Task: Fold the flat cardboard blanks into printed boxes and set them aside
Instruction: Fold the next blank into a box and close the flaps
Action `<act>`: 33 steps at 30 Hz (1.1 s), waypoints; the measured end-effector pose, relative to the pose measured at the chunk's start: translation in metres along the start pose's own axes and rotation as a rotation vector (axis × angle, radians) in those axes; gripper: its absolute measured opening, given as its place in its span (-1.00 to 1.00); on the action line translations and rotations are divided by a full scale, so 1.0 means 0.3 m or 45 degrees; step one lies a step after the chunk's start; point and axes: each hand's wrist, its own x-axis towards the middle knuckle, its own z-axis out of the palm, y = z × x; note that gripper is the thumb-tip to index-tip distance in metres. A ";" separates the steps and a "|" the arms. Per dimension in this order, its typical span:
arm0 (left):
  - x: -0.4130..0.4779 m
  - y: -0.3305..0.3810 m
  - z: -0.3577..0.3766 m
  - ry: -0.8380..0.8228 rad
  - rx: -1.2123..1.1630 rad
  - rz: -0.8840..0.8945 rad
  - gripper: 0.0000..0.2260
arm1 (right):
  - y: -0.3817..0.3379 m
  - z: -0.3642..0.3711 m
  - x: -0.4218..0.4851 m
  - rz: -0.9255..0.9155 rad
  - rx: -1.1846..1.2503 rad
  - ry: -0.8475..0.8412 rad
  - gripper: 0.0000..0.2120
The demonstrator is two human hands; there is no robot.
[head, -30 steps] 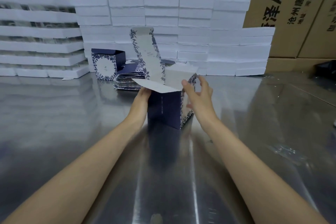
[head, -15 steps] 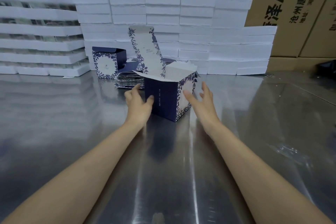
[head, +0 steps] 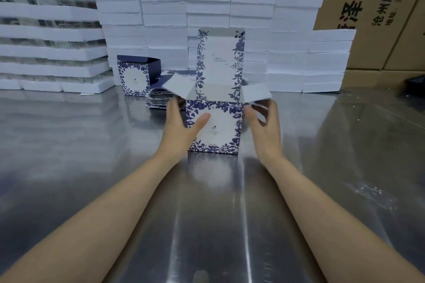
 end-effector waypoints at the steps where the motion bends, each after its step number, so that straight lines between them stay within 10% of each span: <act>1: -0.001 0.006 0.000 0.013 -0.069 0.067 -0.15 | -0.008 0.002 -0.002 -0.055 -0.001 -0.019 -0.47; 10: 0.001 0.055 -0.007 -0.001 0.209 0.525 -0.68 | -0.037 0.023 -0.010 -0.366 -0.284 -0.173 -0.71; 18: 0.017 0.065 -0.021 0.082 0.318 0.690 -0.63 | -0.036 0.032 0.007 -0.361 -0.298 -0.115 -0.67; 26: 0.037 0.140 -0.020 0.073 -0.644 -0.166 -0.87 | -0.076 0.057 0.030 0.023 0.272 -0.040 -0.75; 28: 0.035 0.141 -0.022 0.054 -0.798 -0.366 -0.64 | -0.082 0.052 0.031 0.089 0.394 -0.088 -0.94; 33: 0.042 0.150 -0.017 -0.049 -0.978 -0.549 -0.47 | -0.088 0.062 0.019 0.171 0.411 -0.104 -0.65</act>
